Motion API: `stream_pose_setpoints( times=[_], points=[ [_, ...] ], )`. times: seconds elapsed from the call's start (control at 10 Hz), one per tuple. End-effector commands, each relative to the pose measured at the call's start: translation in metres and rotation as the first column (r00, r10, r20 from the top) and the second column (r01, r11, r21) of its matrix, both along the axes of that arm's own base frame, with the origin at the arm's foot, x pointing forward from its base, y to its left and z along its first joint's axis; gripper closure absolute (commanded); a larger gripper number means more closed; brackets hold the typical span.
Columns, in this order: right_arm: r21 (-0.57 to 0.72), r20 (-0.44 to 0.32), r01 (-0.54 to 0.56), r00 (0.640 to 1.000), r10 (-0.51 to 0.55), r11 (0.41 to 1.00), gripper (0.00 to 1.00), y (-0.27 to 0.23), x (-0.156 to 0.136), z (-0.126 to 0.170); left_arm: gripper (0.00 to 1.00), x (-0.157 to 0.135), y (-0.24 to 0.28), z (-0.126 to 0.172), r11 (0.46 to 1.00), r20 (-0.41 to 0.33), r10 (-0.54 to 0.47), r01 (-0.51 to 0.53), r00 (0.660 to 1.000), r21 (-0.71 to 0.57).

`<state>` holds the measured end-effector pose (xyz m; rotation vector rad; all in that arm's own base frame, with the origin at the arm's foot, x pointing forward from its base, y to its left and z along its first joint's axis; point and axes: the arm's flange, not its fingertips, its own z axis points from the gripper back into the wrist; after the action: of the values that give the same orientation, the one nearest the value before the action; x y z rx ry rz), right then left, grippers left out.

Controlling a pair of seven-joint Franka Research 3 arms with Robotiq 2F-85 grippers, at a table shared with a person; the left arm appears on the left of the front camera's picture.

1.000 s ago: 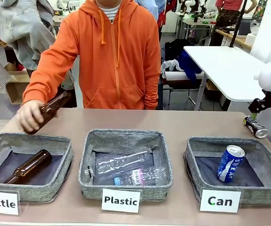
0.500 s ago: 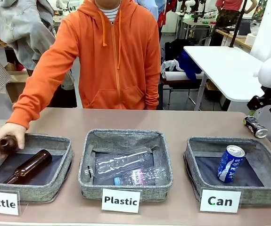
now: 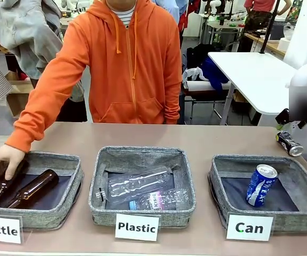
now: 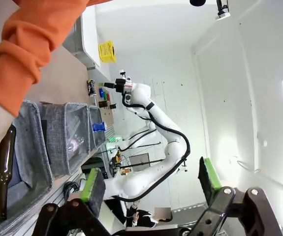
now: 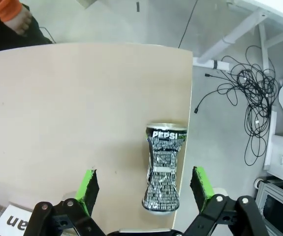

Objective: Sort the can waste into the basket.
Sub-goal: Pick up the can waste from the table and place it in the right Fabric basket.

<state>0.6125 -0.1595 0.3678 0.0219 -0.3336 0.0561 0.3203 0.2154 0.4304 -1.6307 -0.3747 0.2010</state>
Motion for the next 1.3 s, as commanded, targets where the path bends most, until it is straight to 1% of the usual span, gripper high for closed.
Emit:
stream_pose_setpoints(
  times=[0.0, 0.2, 0.4, 0.5, 0.6, 0.7, 0.8, 0.9, 1.0, 1.1, 1.2],
  points=[
    [0.03, 0.05, -0.021, 0.999, 0.02, 0.999, 0.0, -0.013, 0.01, -0.006, 0.0, -0.004, 0.009, 0.006, 1.0, 0.036, 0.02, -0.019, 0.999, -0.025],
    [0.031, 0.061, -0.004, 0.998, 0.002, 1.0, 0.0, -0.019, 0.012, -0.009, 0.0, -0.006, 0.011, 0.002, 0.999, 0.036, 0.027, -0.026, 0.999, -0.035],
    [0.053, 0.044, 0.006, 0.999, -0.008, 0.999, 0.0, -0.024, 0.014, -0.018, 0.0, -0.008, 0.011, 0.003, 0.999, 0.039, 0.031, -0.029, 0.999, -0.039],
    [0.054, 0.027, 0.02, 0.999, -0.022, 0.998, 0.0, -0.028, 0.015, -0.025, 0.0, -0.007, 0.009, 0.002, 0.999, 0.037, 0.022, -0.021, 0.999, -0.035],
    [0.059, 0.016, 0.028, 0.999, -0.029, 0.998, 0.0, -0.03, 0.015, -0.03, 0.0, -0.007, 0.001, -0.002, 1.0, 0.017, -0.006, 0.007, 1.0, -0.025],
    [0.065, 0.011, 0.03, 0.999, -0.031, 0.997, 0.0, -0.03, 0.015, -0.033, 0.0, -0.004, -0.018, -0.009, 0.996, -0.023, -0.085, 0.085, 0.996, 0.009],
    [0.069, 0.003, 0.036, 0.999, -0.036, 0.997, 0.0, -0.03, 0.015, -0.035, 0.0, 0.004, -0.047, -0.016, 0.982, -0.068, -0.179, 0.183, 0.981, 0.052],
    [0.068, 0.0, 0.041, 0.999, -0.041, 0.997, 0.0, -0.03, 0.016, -0.037, 0.0, 0.01, -0.08, -0.021, 0.953, -0.115, -0.269, 0.282, 0.956, 0.114],
    [0.066, -0.009, 0.055, 0.999, -0.054, 0.996, 0.0, -0.032, 0.015, -0.041, 0.0, 0.016, -0.117, -0.026, 0.911, -0.149, -0.36, 0.381, 0.921, 0.159],
    [0.071, -0.013, 0.063, 0.998, -0.063, 0.995, 0.0, -0.033, 0.014, -0.044, 0.0, 0.022, -0.144, -0.033, 0.871, -0.194, -0.408, 0.445, 0.892, 0.211],
    [0.084, -0.017, 0.071, 0.997, -0.07, 0.994, 0.0, -0.034, 0.013, -0.046, 0.0, 0.029, -0.159, -0.042, 0.84, -0.266, -0.389, 0.458, 0.882, 0.291]
  ],
)
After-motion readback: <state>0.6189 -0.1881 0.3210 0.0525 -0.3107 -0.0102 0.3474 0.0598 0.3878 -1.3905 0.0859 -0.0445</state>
